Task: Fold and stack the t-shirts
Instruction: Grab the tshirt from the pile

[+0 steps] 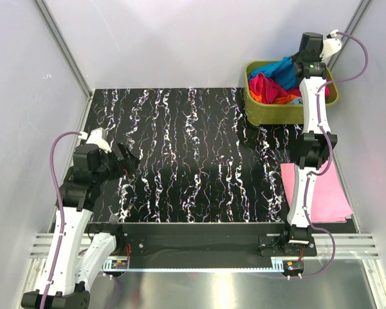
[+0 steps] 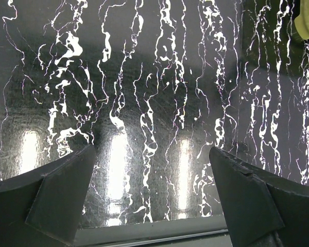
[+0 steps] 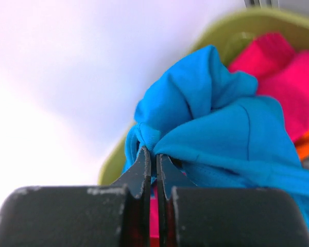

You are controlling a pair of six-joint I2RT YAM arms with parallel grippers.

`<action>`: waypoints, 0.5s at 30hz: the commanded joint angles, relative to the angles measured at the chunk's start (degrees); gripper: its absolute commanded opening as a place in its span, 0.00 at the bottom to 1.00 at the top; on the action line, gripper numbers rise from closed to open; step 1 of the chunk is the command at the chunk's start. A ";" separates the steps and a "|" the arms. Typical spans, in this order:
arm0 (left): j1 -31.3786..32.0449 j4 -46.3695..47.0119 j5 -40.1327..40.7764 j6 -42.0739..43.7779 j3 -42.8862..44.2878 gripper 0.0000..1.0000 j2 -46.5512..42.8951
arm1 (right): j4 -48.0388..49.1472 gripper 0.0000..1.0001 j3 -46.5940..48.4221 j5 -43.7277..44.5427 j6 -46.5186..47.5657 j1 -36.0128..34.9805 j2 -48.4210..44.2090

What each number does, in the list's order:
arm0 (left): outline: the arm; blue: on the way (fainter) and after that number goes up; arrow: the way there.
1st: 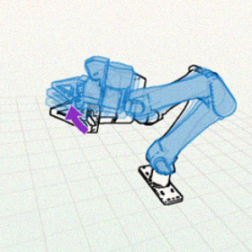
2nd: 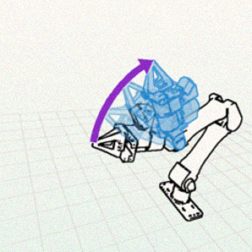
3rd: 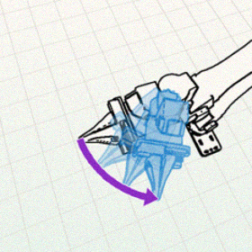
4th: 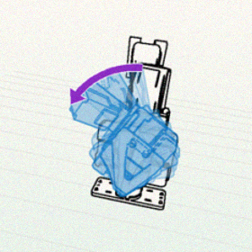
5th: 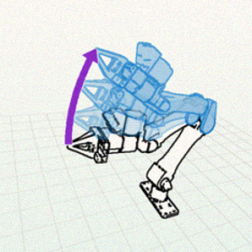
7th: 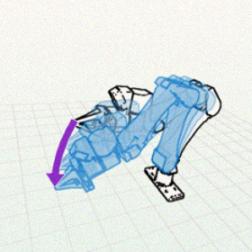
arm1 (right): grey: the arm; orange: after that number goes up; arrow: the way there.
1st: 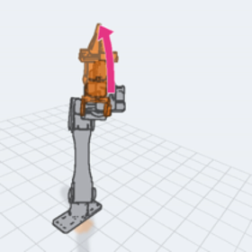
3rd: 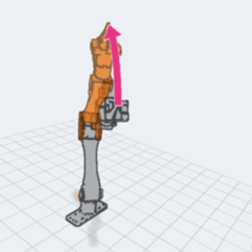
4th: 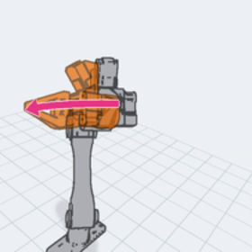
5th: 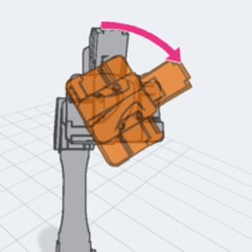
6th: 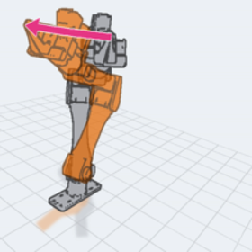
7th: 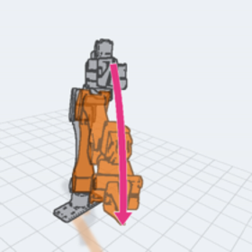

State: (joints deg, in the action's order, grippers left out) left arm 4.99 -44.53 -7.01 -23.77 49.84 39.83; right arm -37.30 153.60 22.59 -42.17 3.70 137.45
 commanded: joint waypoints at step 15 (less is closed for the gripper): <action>2.39 1.29 0.33 1.09 0.60 0.99 -1.08 | 25.77 0.00 9.44 0.88 10.01 0.43 -10.08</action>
State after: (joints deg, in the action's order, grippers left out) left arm 6.72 -44.53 -7.01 -23.75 49.84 39.09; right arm -24.16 158.34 23.22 -33.85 3.79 135.76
